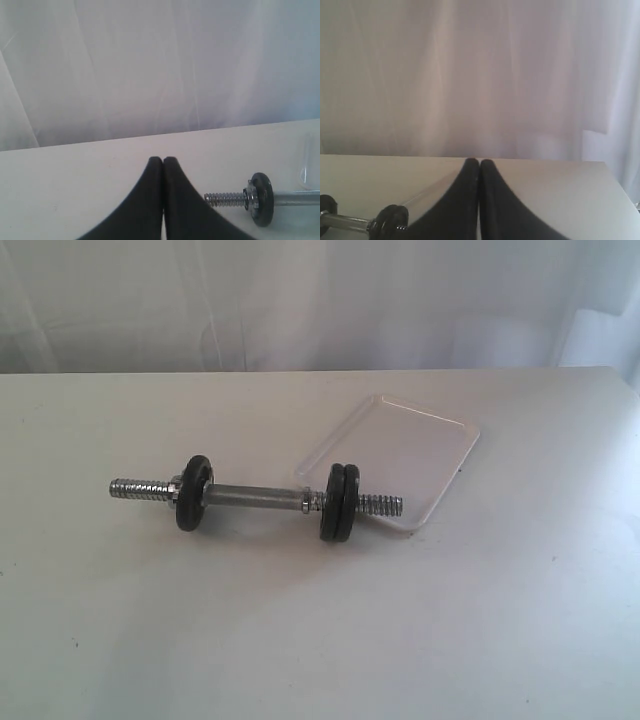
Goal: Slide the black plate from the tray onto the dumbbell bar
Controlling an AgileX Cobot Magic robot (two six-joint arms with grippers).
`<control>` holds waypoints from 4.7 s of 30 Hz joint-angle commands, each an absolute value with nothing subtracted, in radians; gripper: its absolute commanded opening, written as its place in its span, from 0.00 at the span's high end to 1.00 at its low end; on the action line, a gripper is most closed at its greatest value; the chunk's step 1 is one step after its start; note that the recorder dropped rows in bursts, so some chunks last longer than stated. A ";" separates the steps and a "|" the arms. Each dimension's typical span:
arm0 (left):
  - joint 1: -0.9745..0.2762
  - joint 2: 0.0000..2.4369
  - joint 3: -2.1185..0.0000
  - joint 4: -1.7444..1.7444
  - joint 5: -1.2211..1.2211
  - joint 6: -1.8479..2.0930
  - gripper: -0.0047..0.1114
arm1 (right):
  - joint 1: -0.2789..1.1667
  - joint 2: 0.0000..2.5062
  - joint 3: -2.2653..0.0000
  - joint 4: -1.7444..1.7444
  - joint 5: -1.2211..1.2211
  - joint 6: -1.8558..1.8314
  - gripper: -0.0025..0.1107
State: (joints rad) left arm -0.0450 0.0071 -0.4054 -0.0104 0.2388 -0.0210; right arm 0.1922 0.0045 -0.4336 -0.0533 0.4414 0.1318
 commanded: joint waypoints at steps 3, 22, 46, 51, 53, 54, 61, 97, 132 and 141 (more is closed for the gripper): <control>-0.053 0.000 -0.398 -0.058 0.240 -0.103 0.96 | 0.189 0.000 -0.459 0.000 0.419 0.084 0.98; -0.053 0.000 0.000 -0.045 0.106 -0.109 0.96 | 0.188 0.000 0.000 0.025 0.127 0.019 0.98; -0.053 0.000 0.000 -0.043 0.232 -0.081 0.96 | 0.188 0.000 0.000 0.027 0.162 0.085 0.98; -0.053 0.000 0.000 -0.043 0.232 -0.081 0.96 | 0.188 0.000 0.000 0.024 0.164 0.066 0.98; -0.053 0.000 0.000 -0.043 0.232 -0.081 0.96 | 0.188 0.000 0.000 0.024 0.162 0.066 0.98; -0.053 0.000 0.000 -0.043 0.232 -0.081 0.96 | 0.188 0.000 0.000 0.024 0.162 0.066 0.98; -0.053 0.000 0.000 -0.043 0.232 -0.081 0.96 | 0.188 0.000 0.000 0.024 0.162 0.066 0.98; -0.053 0.000 0.000 -0.043 0.232 -0.081 0.96 | 0.004 0.000 0.000 0.026 0.272 0.066 0.98; -0.053 0.000 0.000 -0.043 0.232 -0.081 0.96 | 0.004 0.000 0.000 0.026 0.337 0.066 0.98; -0.053 0.000 0.000 -0.043 0.232 -0.081 0.96 | 0.004 0.000 0.000 0.026 0.337 0.066 0.98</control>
